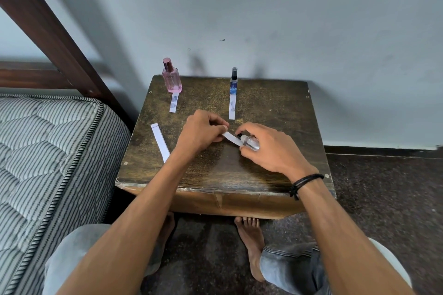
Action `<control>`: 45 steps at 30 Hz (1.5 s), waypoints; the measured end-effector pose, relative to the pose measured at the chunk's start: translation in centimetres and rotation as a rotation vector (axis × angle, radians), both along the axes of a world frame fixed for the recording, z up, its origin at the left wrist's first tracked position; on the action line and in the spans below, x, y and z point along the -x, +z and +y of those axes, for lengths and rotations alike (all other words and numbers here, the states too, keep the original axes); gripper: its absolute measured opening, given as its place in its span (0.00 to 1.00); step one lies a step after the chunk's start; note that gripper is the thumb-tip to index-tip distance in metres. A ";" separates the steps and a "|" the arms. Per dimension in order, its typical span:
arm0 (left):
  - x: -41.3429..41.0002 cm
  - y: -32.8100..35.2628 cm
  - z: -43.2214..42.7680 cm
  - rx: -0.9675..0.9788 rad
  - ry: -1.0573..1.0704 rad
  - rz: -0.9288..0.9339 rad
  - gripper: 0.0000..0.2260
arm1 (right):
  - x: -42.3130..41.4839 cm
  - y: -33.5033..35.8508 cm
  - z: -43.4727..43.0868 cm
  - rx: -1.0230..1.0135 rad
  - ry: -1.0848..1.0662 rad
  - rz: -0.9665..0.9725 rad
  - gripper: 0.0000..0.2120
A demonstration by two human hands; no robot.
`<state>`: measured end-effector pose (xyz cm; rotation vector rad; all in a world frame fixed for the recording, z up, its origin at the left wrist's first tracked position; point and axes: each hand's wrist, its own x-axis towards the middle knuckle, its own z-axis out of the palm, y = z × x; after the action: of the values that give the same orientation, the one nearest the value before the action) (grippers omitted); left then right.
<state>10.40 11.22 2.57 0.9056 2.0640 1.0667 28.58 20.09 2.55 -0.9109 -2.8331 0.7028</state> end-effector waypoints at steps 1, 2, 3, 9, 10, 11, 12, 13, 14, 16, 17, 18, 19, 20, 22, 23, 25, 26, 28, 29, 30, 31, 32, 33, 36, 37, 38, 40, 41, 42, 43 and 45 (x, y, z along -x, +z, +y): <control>0.0 -0.1 0.0 0.001 -0.001 -0.001 0.04 | -0.2 0.1 0.2 0.002 -0.005 -0.006 0.16; 0.1 -0.1 0.0 0.002 0.000 -0.003 0.04 | -0.3 0.2 0.4 0.004 -0.009 -0.012 0.17; 0.1 -0.2 0.1 0.003 0.001 -0.005 0.04 | -0.4 0.3 0.5 0.006 -0.011 -0.018 0.17; 0.1 -0.2 0.0 -0.014 -0.004 -0.008 0.04 | -0.7 0.6 0.7 0.029 0.013 -0.060 0.17; 0.1 -0.2 0.0 -0.017 -0.006 -0.006 0.04 | -0.8 0.6 0.7 0.031 0.015 -0.064 0.17; 0.1 -0.2 0.0 -0.019 -0.006 -0.004 0.04 | -0.8 0.7 0.7 0.034 0.013 -0.067 0.17; 0.1 -0.2 0.0 -0.022 -0.006 -0.003 0.04 | -0.8 0.7 0.7 0.038 0.010 -0.067 0.17; 0.1 -0.3 0.0 -0.024 -0.005 -0.002 0.04 | -0.8 0.8 0.8 0.040 0.008 -0.061 0.17; 0.1 -0.3 0.0 -0.026 -0.004 -0.001 0.04 | -0.8 0.8 0.8 0.039 0.006 -0.052 0.17; 0.1 -0.3 0.0 -0.025 -0.003 0.004 0.04 | -0.8 0.7 0.7 0.035 0.002 -0.031 0.17; 0.1 -0.3 0.0 -0.023 -0.002 0.006 0.04 | -0.7 0.7 0.5 0.033 0.001 -0.026 0.18; 0.1 -0.3 0.0 -0.022 -0.002 0.007 0.03 | -0.5 0.7 0.4 0.030 0.003 -0.026 0.18; 0.1 -0.3 0.0 -0.022 -0.001 0.007 0.03 | -0.4 0.6 0.2 0.023 0.007 -0.032 0.19; 0.1 -0.3 0.0 -0.023 -0.001 0.005 0.03 | -0.2 0.6 0.0 0.015 0.009 -0.041 0.20; 0.1 -0.3 0.0 -0.027 -0.001 0.002 0.03 | 0.0 0.7 -0.3 0.006 0.011 -0.062 0.21; 0.1 -0.3 -0.1 -0.029 0.000 0.000 0.03 | 0.1 0.7 -0.3 0.001 0.011 -0.071 0.21; 0.1 -0.3 -0.1 -0.032 0.003 0.000 0.03 | 0.1 0.8 -0.5 -0.011 0.012 -0.088 0.20; 0.1 -0.3 -0.1 -0.033 0.004 0.000 0.03 | 0.0 0.8 -0.5 -0.019 0.015 -0.096 0.19; 0.1 -0.3 -0.1 -0.037 0.006 -0.002 0.03 | -0.1 1.0 -0.5 -0.035 0.025 -0.115 0.17; 0.1 -0.2 -0.1 -0.040 0.007 -0.004 0.03 | -0.1 1.0 -0.5 -0.037 0.028 -0.124 0.17; 0.1 -0.2 -0.2 -0.043 0.008 -0.006 0.03 | -0.2 1.1 -0.4 -0.036 0.030 -0.133 0.16; 0.2 -0.1 -0.2 -0.044 0.010 -0.007 0.03 | -0.3 1.2 -0.3 -0.031 0.031 -0.141 0.16; 0.2 0.0 -0.2 -0.044 0.011 -0.008 0.03 | -0.4 1.3 -0.1 -0.026 0.030 -0.147 0.16; 0.2 0.0 -0.2 -0.044 0.010 -0.008 0.03 | -0.5 1.3 0.0 -0.019 0.028 -0.149 0.16; 0.2 0.0 -0.1 -0.038 0.005 -0.010 0.04 | -1.0 1.4 0.7 0.031 0.001 -0.122 0.16; 0.2 0.0 -0.1 -0.034 0.005 -0.005 0.04 | -1.2 1.5 0.9 0.047 -0.011 -0.099 0.17; 0.3 0.0 -0.1 -0.030 0.003 0.002 0.04 | -1.2 1.5 1.1 0.057 -0.020 -0.075 0.17; 0.3 0.0 -0.1 -0.022 -0.006 0.017 0.04 | -1.4 1.5 1.3 0.060 -0.024 -0.041 0.19; 0.3 0.0 -0.1 -0.019 -0.012 0.021 0.04 | -1.4 1.6 1.3 0.058 -0.021 -0.032 0.21; 0.3 0.0 -0.1 -0.017 -0.017 0.021 0.04 | -1.4 1.6 1.2 0.057 -0.015 -0.031 0.22; 0.3 0.0 -0.1 -0.016 -0.020 0.021 0.04 | -1.4 1.6 1.1 0.058 -0.005 -0.034 0.23; 0.3 0.0 -0.1 -0.010 -0.023 0.027 0.04 | -1.3 1.4 1.0 0.054 0.025 -0.039 0.22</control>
<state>10.08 11.16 2.55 0.9519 2.0666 1.0593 29.85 21.05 3.93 -0.9087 -2.8771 0.7761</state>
